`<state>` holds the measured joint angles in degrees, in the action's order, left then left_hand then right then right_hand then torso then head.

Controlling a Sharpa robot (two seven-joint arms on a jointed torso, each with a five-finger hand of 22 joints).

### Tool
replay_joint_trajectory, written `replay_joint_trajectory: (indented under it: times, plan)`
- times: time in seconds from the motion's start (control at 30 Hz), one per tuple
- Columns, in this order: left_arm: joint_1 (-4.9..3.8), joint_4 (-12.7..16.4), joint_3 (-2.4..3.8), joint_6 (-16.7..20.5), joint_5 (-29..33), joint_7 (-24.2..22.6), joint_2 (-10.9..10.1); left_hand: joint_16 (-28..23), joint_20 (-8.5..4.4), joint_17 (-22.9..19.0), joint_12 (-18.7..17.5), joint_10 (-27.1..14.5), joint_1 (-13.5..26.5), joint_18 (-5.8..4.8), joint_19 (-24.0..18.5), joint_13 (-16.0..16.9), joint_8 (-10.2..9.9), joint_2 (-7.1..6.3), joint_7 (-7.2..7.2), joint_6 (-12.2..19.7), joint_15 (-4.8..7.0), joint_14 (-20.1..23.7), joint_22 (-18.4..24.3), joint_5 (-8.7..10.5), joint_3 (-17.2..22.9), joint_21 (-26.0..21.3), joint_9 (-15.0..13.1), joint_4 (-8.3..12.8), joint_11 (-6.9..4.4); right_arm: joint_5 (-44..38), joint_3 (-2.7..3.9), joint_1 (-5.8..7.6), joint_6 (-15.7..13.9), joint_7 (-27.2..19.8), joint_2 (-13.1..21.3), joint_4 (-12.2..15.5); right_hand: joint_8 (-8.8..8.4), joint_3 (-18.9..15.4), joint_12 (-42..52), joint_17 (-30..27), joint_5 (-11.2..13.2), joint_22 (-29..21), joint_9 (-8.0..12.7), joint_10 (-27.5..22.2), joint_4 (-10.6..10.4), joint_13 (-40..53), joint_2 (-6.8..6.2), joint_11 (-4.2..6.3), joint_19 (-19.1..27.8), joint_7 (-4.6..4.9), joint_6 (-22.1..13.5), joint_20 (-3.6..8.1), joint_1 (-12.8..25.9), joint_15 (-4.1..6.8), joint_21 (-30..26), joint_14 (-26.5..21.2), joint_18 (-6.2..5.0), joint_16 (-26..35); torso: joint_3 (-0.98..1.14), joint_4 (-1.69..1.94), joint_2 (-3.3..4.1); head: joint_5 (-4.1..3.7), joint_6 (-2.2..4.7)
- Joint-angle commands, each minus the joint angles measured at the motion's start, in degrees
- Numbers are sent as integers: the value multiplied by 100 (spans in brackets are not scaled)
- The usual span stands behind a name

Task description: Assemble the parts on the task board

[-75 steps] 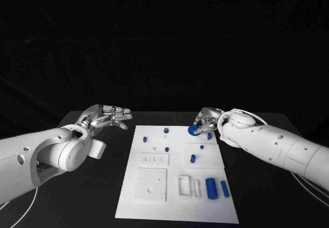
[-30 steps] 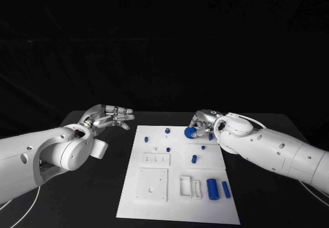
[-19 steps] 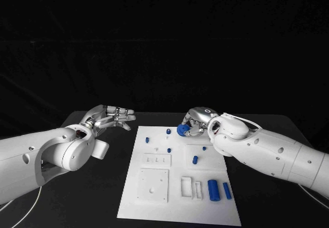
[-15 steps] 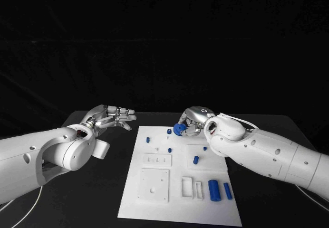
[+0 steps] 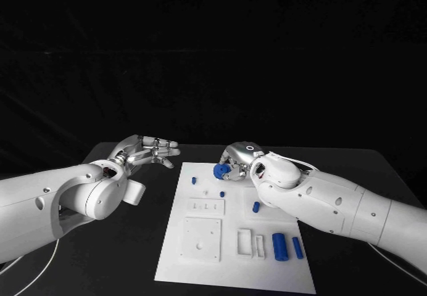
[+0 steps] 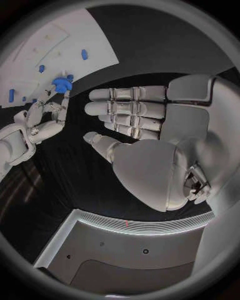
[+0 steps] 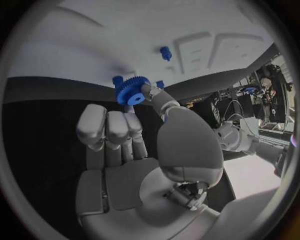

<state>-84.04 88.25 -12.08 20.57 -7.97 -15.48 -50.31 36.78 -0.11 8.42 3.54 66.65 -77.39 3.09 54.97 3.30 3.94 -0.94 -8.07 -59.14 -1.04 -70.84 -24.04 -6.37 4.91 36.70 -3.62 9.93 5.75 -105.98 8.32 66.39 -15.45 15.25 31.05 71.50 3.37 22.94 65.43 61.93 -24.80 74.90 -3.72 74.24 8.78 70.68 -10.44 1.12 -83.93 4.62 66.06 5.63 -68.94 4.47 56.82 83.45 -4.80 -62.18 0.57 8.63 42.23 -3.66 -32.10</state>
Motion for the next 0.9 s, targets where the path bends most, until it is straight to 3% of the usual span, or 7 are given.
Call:
replay_joint_trajectory:
  times: [0.03,0.27,0.73,0.8,0.9]
  plan:
    - [-10,17,6,-54,-15,-22,21,16,14,-7,-13,-46,-55,40,-23,5,-12,-6,-1,43,-1,27,7,1,-22,18,-3,-13,2,-207,-38,0,-23,36,-80,-108,18,36,-15,-11,20,697,-6,12,1,-11,-24,1,-181,-8,23,33,-23,44,14,-12,21,6,-5,15,-1,6,-10]
    - [-10,15,6,-59,-19,-19,36,16,14,-7,-13,-46,-55,40,-23,5,-12,-6,-1,43,-1,27,7,1,-22,18,-3,-13,2,-228,-123,0,12,1,-240,-307,19,23,-19,-16,37,698,-6,11,-9,-14,-29,0,-183,-7,18,32,-20,43,17,-11,21,11,1,-1,0,41,-23]
    - [-10,9,6,-65,-25,-16,61,16,14,-7,-13,-46,-55,40,-23,5,-12,-6,-1,43,-1,27,7,1,-22,18,-3,-13,2,-216,-222,-1,81,-62,-432,-515,19,-29,-44,-34,78,694,-5,-5,-34,-30,-22,-7,-182,-1,-11,28,-20,38,-3,-13,19,29,1,-9,-4,73,-23]
    - [-10,9,6,-64,-25,-16,63,16,14,-7,-13,-46,-55,40,-23,5,-12,-6,-1,43,-1,27,7,1,-22,18,-3,-13,2,-203,-237,-1,99,-69,-447,-540,19,-73,-64,-40,121,692,-4,-16,-72,-46,-13,-11,-181,2,-36,26,10,36,-14,-14,18,36,0,-7,-4,73,-24]
    - [-11,8,7,-62,-27,-16,65,16,14,-7,-13,-46,-55,40,-23,5,-12,-6,-1,43,-1,27,7,1,-22,18,-3,-13,2,-184,-259,-1,112,-72,-463,-581,18,-194,-80,-47,401,690,-3,-23,-143,-62,1,-20,-182,6,-78,20,31,29,-26,-14,16,43,-1,-11,-1,68,-23]
